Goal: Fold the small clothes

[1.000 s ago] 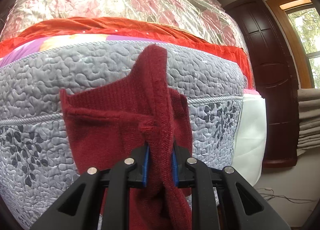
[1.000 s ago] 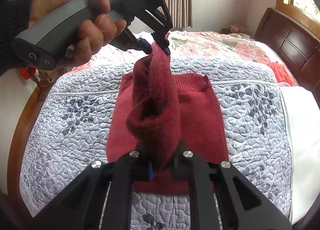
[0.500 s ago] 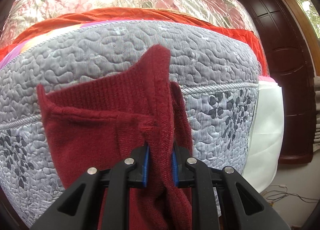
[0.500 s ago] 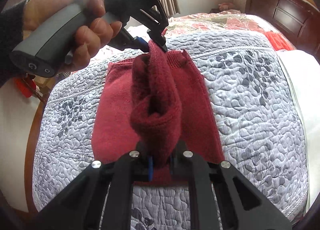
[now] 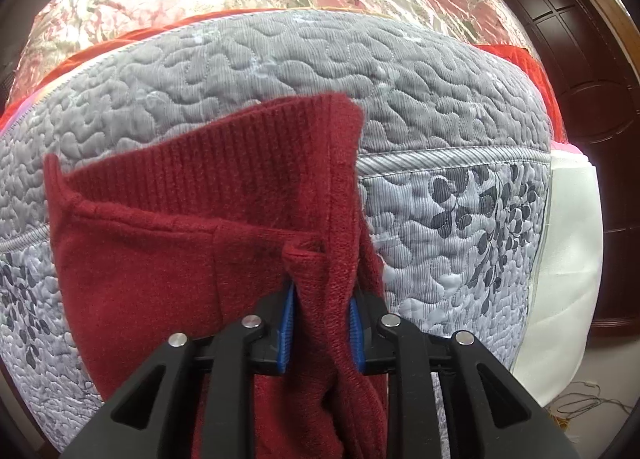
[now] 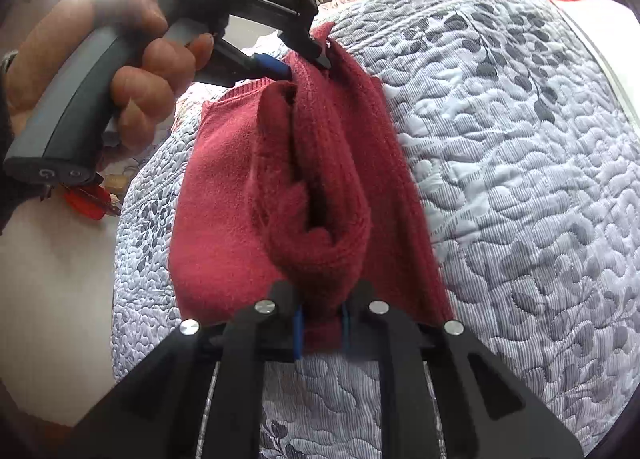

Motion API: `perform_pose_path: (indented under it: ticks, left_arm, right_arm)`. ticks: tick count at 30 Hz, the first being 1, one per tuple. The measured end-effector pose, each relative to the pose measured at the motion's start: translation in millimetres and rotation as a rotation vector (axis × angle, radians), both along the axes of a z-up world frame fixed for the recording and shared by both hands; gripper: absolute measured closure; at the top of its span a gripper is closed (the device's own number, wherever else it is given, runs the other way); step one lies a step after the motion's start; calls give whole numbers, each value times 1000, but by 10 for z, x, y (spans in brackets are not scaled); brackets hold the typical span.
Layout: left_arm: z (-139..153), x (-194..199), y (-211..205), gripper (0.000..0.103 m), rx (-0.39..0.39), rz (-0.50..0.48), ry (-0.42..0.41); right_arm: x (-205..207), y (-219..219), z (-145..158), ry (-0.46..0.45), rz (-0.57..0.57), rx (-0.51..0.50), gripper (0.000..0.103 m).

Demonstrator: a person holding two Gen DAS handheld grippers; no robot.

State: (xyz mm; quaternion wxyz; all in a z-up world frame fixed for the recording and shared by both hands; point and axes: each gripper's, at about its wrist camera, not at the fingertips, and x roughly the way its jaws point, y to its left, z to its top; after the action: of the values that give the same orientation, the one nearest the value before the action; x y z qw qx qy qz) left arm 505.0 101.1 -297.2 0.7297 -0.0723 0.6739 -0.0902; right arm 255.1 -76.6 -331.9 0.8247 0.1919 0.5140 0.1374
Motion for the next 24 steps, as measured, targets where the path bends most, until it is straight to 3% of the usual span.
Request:
perform_pose_path:
  ticks: [1,3,5,8,12,17,20,24]
  left_arm:
    - [37,-9,-10,72,-5,-4,-12]
    - [128,-44,-37,67,-55,-26,-34]
    - [273,-100,-30,65,-132,-49,-68]
    - [529,-238,127,60,-229,-45,-119]
    - [745,-578,499,47,-312,-33,-147]
    - [683,-1190,1052,42,-355,-3,-139]
    - [525,-1453,1300,43,-381,25,-105]
    - [361,-1571,1359,44,-421,10,-54]
  right_arm:
    - [4,-40,-38,9,-4,16,85]
    - [-5,-140,-117,32,-24,51,69]
    - [-14,-260,-227,73,-45,77,65]
    - [-84,-445,-308,118,-46,150,63]
    - [-209,-629,-93,92,-18,139,61]
    - [-19,-563,328,-4,143,82,59]
    - [249,-388,300,4,288,58,53]
    - [499,-204,16,102,417,75,58]
